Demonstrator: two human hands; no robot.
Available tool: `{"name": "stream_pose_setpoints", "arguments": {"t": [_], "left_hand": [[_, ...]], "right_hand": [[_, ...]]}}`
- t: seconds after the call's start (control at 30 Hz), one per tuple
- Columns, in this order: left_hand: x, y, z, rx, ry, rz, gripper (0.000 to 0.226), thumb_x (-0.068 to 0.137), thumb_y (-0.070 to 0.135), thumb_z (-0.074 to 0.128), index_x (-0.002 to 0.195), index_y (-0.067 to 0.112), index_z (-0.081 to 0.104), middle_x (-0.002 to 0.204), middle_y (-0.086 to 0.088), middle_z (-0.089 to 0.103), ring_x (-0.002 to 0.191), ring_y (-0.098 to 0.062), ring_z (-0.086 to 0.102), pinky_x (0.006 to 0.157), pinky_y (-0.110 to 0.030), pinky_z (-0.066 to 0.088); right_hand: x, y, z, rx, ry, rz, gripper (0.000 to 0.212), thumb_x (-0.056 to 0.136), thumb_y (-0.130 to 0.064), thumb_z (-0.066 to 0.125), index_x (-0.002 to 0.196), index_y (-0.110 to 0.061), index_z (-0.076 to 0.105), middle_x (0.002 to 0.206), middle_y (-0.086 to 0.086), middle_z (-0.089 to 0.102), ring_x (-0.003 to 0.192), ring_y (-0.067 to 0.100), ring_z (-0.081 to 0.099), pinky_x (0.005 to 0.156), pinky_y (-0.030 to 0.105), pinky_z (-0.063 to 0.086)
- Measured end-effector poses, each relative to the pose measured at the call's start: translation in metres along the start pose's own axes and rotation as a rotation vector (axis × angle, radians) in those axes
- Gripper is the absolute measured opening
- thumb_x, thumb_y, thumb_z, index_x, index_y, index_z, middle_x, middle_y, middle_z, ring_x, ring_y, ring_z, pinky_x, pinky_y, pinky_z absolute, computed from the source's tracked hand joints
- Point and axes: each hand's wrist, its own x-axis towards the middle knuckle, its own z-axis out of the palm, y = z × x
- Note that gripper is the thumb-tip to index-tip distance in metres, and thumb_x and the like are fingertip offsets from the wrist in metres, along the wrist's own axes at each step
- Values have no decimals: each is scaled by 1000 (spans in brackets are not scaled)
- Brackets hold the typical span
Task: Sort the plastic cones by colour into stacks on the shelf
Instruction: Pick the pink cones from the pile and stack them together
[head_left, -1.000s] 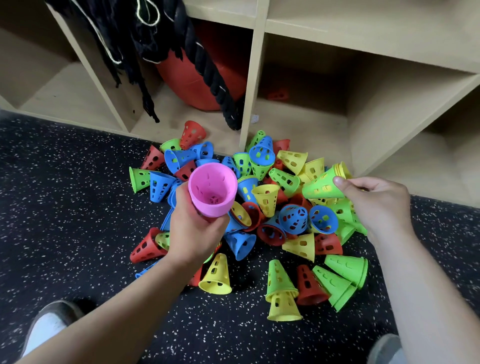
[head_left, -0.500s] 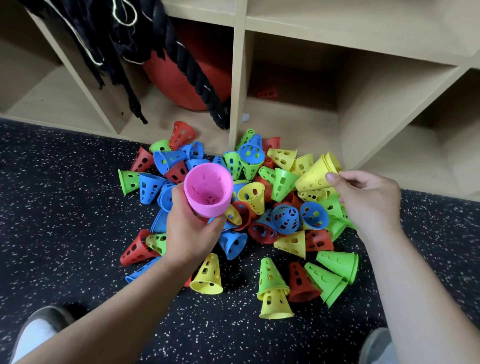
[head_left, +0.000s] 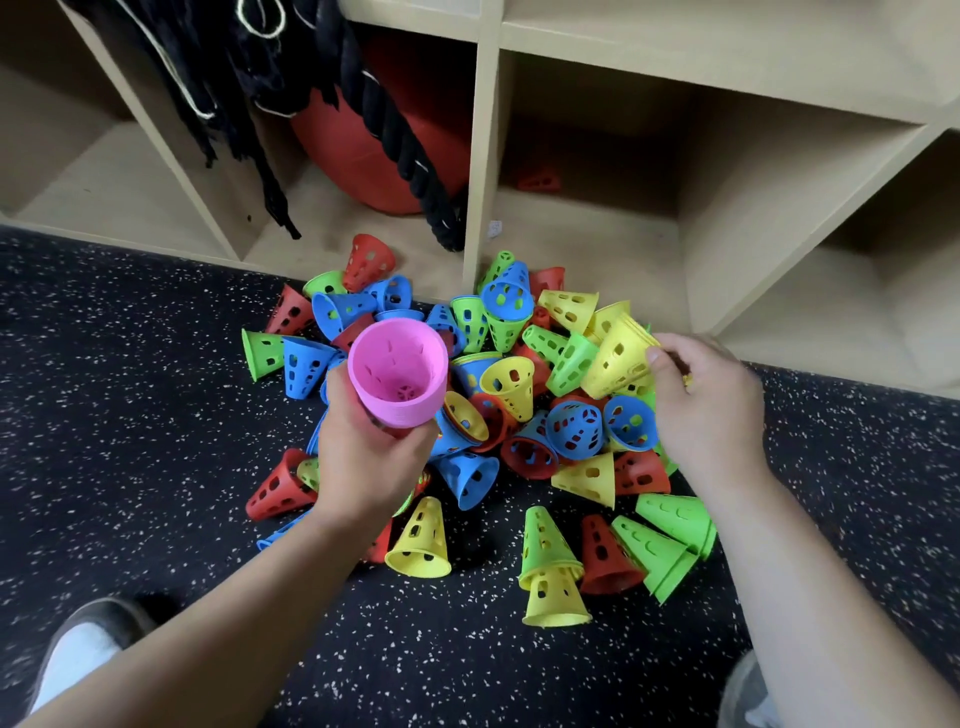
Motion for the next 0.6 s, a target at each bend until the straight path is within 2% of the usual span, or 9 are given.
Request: {"name": "stream_pose_setpoints", "arguments": {"t": [0.1, 0.17, 0.23, 0.3, 0.37, 0.43, 0.5, 0.53, 0.6], "left_hand": [[1, -1, -7, -9, 19, -16, 65, 73, 18, 84, 123, 26, 42, 105, 26, 53, 89, 12, 55, 74, -4, 39], [1, -1, -11, -12, 27, -16, 66, 73, 22, 85, 122, 29, 40, 106, 29, 51, 89, 15, 54, 75, -3, 38], [0, -1, -16, -16, 37, -3, 67, 72, 30, 84, 121, 29, 40, 105, 32, 49, 91, 22, 51, 73, 1, 37], [0, 0, -20, -23, 41, -3, 67, 69, 34, 84, 120, 29, 41, 104, 32, 49, 91, 23, 51, 72, 1, 37], [3, -2, -23, -24, 39, -1, 66, 69, 31, 85, 118, 30, 40, 102, 30, 50, 90, 22, 52, 71, 0, 38], [8, -4, -25, -8, 30, 0, 64, 68, 30, 81, 117, 33, 39, 102, 28, 52, 90, 20, 53, 70, 0, 38], [14, -7, -26, 1, 36, 2, 62, 69, 26, 79, 116, 33, 40, 101, 28, 52, 91, 18, 54, 70, 0, 38], [17, -8, -26, 5, 43, -1, 62, 70, 24, 80, 117, 32, 40, 101, 27, 52, 91, 18, 54, 70, -1, 38], [21, -10, -26, 13, 57, -17, 63, 71, 19, 81, 117, 33, 41, 101, 26, 55, 91, 16, 55, 70, -4, 40]], "right_hand": [[1, -18, 21, 9, -35, -164, 21, 97, -13, 60, 112, -8, 73, 105, 2, 71, 98, 25, 62, 84, 27, 45], [9, -31, 41, 0, -85, -281, 21, 96, -12, 60, 112, -9, 74, 104, 1, 71, 96, 28, 60, 85, 31, 47], [19, -42, 62, -29, -149, -379, 21, 95, -10, 61, 111, -9, 75, 103, 2, 72, 94, 31, 59, 81, 38, 50], [29, -50, 80, -67, -190, -455, 22, 93, -6, 62, 111, -9, 75, 104, 2, 73, 93, 32, 57, 71, 41, 53], [37, -52, 94, -159, -262, -472, 29, 90, 1, 62, 113, -13, 74, 105, 0, 72, 94, 28, 54, 66, 39, 53], [45, -51, 104, -320, -438, -457, 42, 85, 8, 58, 107, -24, 73, 102, -3, 68, 94, 24, 49, 66, 35, 50], [48, -49, 105, -443, -657, -385, 44, 84, 5, 51, 92, -33, 70, 103, -1, 61, 98, 23, 50, 70, 32, 42], [48, -49, 102, -451, -704, -353, 41, 87, 2, 50, 91, -34, 69, 106, 0, 60, 103, 24, 51, 73, 32, 40], [45, -50, 91, -379, -608, -340, 31, 94, -5, 51, 110, -24, 71, 114, 0, 61, 111, 25, 48, 78, 33, 42]]}}
